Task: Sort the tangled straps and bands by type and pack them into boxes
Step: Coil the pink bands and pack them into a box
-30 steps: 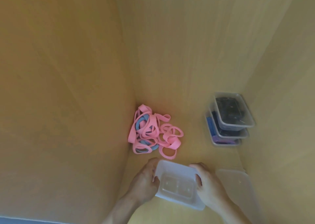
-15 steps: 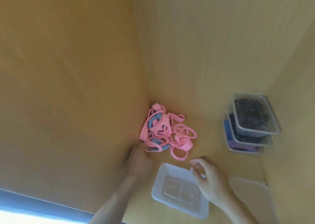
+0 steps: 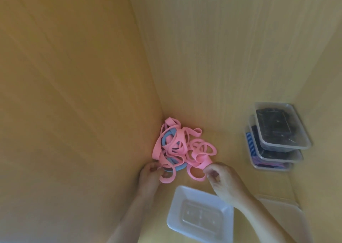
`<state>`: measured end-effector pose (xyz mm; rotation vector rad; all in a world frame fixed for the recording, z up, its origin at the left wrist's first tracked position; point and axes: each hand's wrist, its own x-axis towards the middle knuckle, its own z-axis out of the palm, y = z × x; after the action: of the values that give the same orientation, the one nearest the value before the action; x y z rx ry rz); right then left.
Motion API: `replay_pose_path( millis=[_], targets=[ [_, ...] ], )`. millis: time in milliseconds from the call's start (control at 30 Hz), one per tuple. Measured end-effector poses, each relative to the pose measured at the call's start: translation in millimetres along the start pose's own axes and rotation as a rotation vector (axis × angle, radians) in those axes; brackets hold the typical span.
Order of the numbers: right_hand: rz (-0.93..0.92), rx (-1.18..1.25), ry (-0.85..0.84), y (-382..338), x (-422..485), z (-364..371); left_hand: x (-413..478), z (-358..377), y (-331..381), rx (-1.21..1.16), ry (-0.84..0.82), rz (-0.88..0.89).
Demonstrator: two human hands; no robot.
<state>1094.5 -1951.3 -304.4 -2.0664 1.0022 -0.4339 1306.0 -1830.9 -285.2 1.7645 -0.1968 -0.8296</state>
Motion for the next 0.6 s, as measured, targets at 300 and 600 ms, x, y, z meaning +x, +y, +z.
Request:
replay_pose_path(
  millis=[300, 600],
  targets=[
    [0.124, -0.408, -0.320, -10, 30, 17, -10, -6, 24, -0.177, -0.228, 0.233],
    [0.134, -0.202, -0.129, -18, 40, 4, -11, -5, 36, 0.109, 0.027, 0.532]
  ],
)
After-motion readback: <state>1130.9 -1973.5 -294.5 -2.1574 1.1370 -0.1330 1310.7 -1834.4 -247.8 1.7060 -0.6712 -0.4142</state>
